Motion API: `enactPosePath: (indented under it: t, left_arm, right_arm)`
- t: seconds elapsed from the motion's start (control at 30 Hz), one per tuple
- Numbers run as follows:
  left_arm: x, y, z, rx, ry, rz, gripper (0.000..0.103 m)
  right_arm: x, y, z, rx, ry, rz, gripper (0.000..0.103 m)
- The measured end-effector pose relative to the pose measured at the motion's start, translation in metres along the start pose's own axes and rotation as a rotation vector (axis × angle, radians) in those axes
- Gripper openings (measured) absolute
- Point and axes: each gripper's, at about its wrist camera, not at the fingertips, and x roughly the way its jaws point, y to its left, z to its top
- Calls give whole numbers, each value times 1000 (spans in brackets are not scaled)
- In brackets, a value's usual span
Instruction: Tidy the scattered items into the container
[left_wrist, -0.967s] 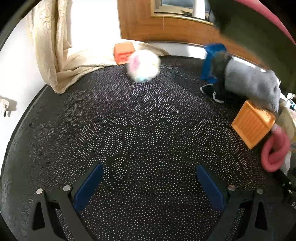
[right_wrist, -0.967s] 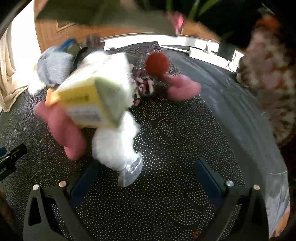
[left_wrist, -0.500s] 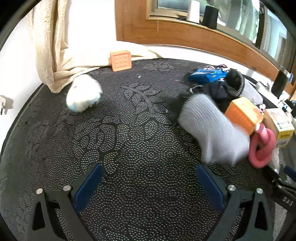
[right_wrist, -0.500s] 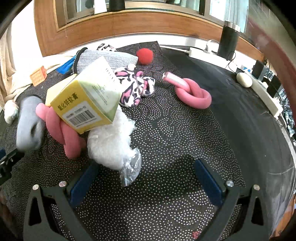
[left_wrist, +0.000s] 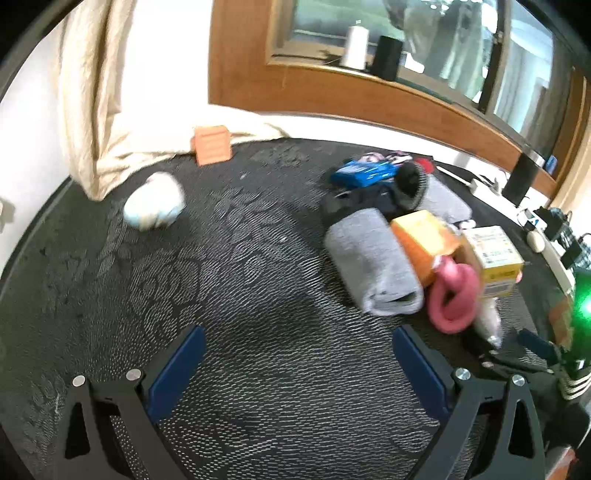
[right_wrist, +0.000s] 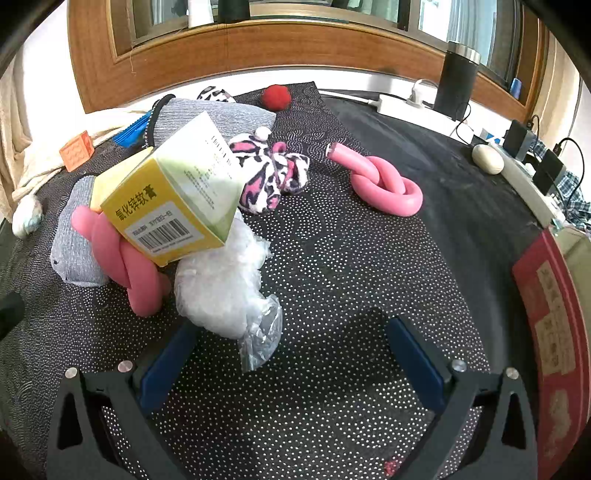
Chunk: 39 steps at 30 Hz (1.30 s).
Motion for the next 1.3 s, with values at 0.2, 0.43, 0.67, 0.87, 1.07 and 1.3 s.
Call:
enactPosePath:
  t: [0.2,0.43,0.67,0.87,1.07,1.3]
  left_arm:
    - [5,-19,12,42,-12,-7,102]
    - [14,-33,20,75,-30,-3,102]
    - [20,-41,22,85,-47,-3,102]
    - [22,-47,20,88,-56,11,102]
    - [30,-49,19,92,-40,9,102]
    - [38,-52,18,106,-18,10,102]
  right_arm:
    - [0,0,0,0,0,0,103]
    - [0,0,0,0,0,0,103]
    - [0,0,0,0,0,0,103]
    - [0,0,0,0,0,0,103]
    - [0,0,0,-1,0,0,103]
    - [1,0,-1,-2,0,-2,103]
